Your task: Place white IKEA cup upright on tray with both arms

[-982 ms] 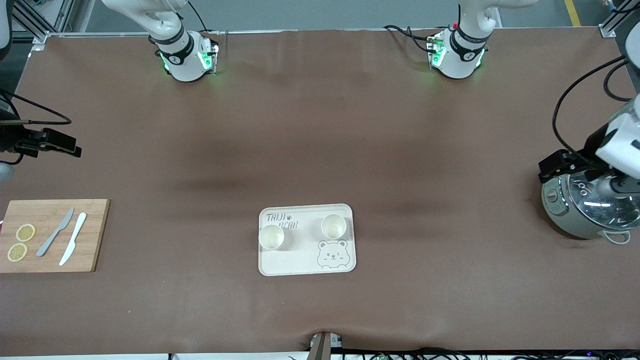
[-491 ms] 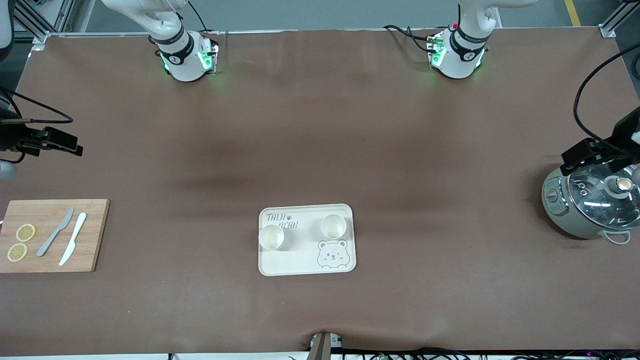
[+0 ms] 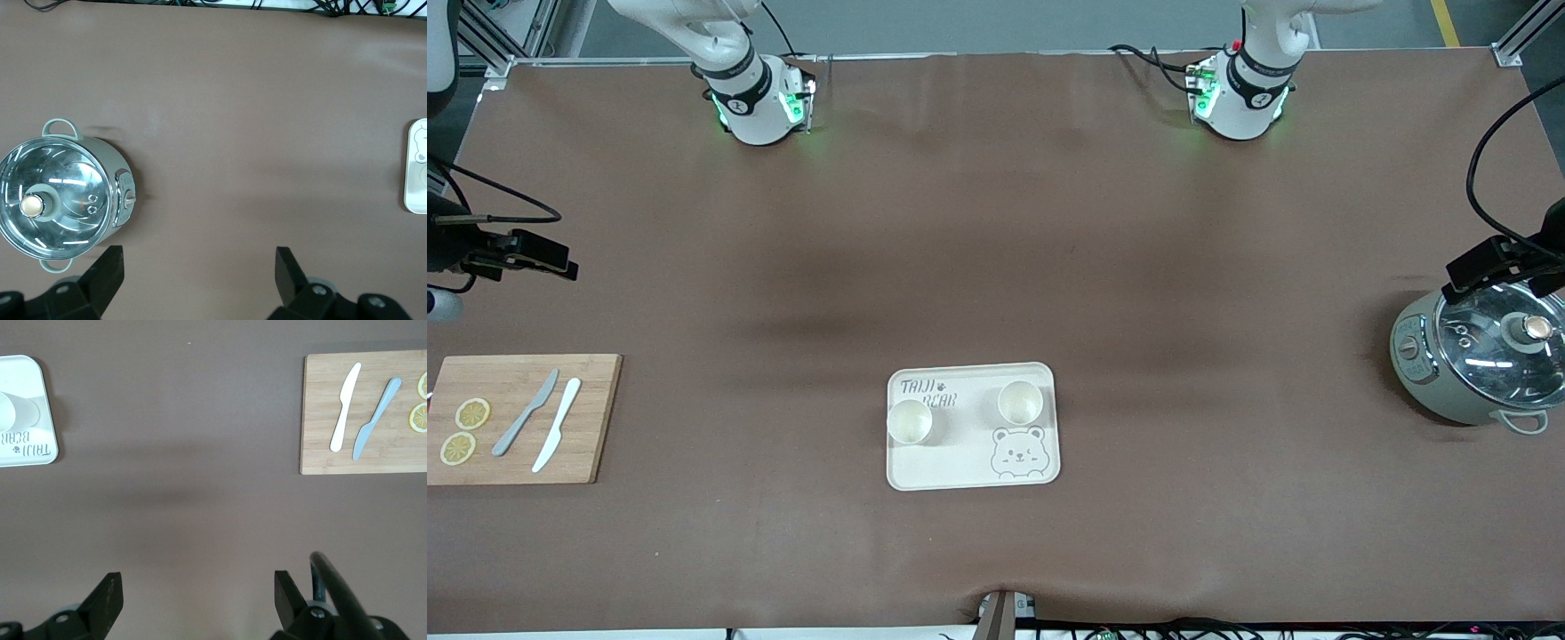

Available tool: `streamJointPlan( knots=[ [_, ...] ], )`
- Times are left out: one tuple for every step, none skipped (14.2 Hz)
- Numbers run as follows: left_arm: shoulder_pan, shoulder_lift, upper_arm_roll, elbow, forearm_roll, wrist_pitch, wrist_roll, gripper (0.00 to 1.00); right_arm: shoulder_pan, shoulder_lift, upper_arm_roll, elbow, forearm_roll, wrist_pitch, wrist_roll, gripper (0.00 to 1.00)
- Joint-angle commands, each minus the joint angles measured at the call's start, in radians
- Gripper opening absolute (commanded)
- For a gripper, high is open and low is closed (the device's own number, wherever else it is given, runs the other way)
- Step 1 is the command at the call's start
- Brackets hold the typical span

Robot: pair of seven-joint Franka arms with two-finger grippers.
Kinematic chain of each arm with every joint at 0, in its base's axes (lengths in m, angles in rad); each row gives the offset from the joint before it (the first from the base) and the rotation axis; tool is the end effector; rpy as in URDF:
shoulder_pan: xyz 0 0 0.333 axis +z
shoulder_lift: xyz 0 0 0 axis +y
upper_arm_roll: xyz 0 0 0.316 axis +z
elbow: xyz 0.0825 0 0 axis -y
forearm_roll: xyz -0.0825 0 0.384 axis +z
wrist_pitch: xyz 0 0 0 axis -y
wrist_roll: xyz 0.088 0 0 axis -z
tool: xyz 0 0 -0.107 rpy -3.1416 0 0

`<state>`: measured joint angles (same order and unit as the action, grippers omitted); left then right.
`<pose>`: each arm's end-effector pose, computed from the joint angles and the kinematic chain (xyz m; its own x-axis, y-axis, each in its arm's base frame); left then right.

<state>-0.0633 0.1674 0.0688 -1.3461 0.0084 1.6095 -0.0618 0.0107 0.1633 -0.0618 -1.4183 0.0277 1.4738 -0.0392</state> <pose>0.6104 0.0002 0.6373 0.9931 0.0648 0.0973 0.0665 -0.9977 -0.0139 0.5931 -0.0240 0.5941 0.9943 -0.0092 -0.1065 -0.0116 -0.9997 -0.0218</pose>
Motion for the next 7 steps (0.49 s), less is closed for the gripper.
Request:
streamJointPlan(
  knots=[
    [0.002,0.003,0.002,0.019,-0.008,-0.02,0.013,1.0,-0.014,-0.059,0.016,-0.102,-0.005,0.072,-0.011,1.0],
    [0.0,0.003,0.002,0.019,-0.008,-0.02,0.014,1.0,-0.014,-0.077,0.016,-0.137,-0.005,0.1,-0.011,1.0],
    [0.0,0.003,0.002,0.019,-0.008,-0.02,0.013,1.0,-0.014,-0.093,0.016,-0.161,-0.005,0.123,-0.011,1.0],
    [0.0,0.003,0.003,0.019,-0.008,-0.02,0.013,1.0,-0.014,-0.1,0.016,-0.172,-0.005,0.132,-0.011,1.0],
    [0.0,0.003,0.003,0.019,-0.008,-0.02,0.013,1.0,-0.014,-0.102,0.016,-0.172,-0.005,0.134,-0.011,1.0],
    [0.0,0.003,0.003,0.019,-0.008,-0.02,0.013,1.0,-0.014,-0.102,0.016,-0.172,-0.005,0.132,-0.011,1.0],
    [0.0,0.003,0.002,0.019,-0.008,-0.02,0.013,1.0,-0.012,-0.102,0.016,-0.172,-0.005,0.132,-0.011,1.0]
  ],
)
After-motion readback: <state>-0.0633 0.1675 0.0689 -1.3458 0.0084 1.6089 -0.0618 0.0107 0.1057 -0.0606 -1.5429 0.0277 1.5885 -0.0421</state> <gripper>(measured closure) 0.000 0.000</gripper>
